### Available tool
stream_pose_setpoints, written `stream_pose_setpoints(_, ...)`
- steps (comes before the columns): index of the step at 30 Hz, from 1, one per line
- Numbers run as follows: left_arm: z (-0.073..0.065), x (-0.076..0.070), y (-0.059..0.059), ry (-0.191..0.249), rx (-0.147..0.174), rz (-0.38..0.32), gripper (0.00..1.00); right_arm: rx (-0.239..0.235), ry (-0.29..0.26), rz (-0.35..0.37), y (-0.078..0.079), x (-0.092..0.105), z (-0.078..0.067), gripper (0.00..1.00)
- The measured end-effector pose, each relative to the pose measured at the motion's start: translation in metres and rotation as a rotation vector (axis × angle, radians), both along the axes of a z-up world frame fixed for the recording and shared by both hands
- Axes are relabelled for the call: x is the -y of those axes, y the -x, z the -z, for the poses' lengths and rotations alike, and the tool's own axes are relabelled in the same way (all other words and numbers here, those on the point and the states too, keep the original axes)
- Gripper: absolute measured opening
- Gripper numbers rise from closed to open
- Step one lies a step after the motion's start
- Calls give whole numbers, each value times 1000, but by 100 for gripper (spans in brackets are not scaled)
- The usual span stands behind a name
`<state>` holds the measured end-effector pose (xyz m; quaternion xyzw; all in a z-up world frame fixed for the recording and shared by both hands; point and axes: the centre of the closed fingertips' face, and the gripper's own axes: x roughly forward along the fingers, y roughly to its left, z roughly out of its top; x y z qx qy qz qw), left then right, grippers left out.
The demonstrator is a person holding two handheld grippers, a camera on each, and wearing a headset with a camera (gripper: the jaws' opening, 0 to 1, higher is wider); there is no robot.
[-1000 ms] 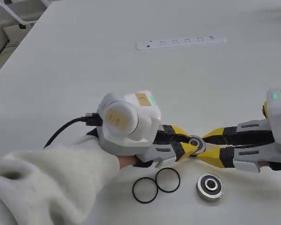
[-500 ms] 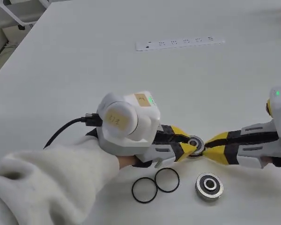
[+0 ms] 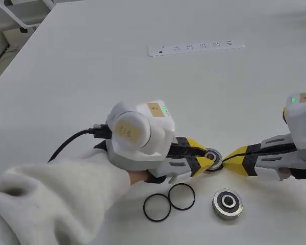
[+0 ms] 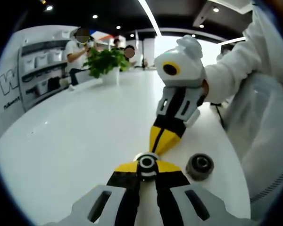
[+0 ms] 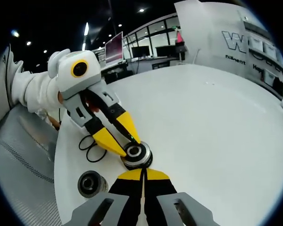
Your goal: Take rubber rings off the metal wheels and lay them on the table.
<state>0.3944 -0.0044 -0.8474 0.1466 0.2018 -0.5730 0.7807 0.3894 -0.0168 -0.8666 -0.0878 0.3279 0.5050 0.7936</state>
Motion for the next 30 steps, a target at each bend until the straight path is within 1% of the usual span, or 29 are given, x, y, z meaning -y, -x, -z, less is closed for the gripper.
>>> stream_pose_setpoints(1, 0, 0, 0, 0, 0, 0, 12, -11, -6, 11, 0, 0, -1, 0)
stream_pose_setpoints(2, 0, 0, 0, 0, 0, 0, 12, -44, -33, 45, -1, 0, -3, 0)
stream_pose_setpoints(4, 0, 0, 0, 0, 0, -1, 12, -89, -70, 89, -4, 2, -5, 0)
stream_pose_setpoints(5, 0, 0, 0, 0, 0, -1, 12, -139, -104, 132, -5, 4, -6, 0)
stream_pose_setpoints(6, 0, 0, 0, 0, 1, -1, 12, -164, -132, 152, -6, 4, -8, 0)
stream_pose_setpoints(7, 0, 0, 0, -1, 1, -1, 12, -209, -175, 192, -8, 5, -10, 0)
stream_pose_setpoints(9, 0, 0, 0, -1, 2, -2, 12, -307, -270, 248, -8, 5, -14, 0)
stream_pose_setpoints(10, 0, 0, 0, -1, 1, -2, 12, -322, -293, 252, -7, 4, -15, 0)
stream_pose_setpoints(12, 0, 0, 0, -1, 2, -2, 12, -343, -312, 256, -6, 5, -15, 0)
stream_pose_setpoints(13, 0, 0, 0, -2, 2, -2, 12, -368, -335, 264, -5, 4, -17, 0)
stream_pose_setpoints(14, 0, 0, 0, -2, 3, -2, 12, -385, -342, 264, -4, 2, -18, 0)
stream_pose_setpoints(15, 0, 1, 0, -7, 9, 1, 12, -363, -334, 260, -6, 2, -17, 0)
stream_pose_setpoints(17, 0, 1, 0, -18, 21, 3, 12, -391, -340, 258, -2, 0, -19, 0)
stream_pose_setpoints(19, 0, 2, 0, -24, 18, 6, 12, -396, -349, 247, 1, -4, -22, 0)
stream_pose_setpoints(20, 0, 2, 0, -28, 18, 8, 12, -389, -352, 241, 1, -7, -24, 0)
stream_pose_setpoints(22, 0, 2, 0, -27, 18, 5, 12, -381, -336, 236, 2, -8, -25, 0)
stream_pose_setpoints(26, 0, 2, 0, -28, 19, 4, 12, -389, -350, 240, 2, -7, -26, 0)
stream_pose_setpoints(30, 0, 2, 0, -28, 19, 5, 12, -385, -353, 232, 2, -9, -27, 0)
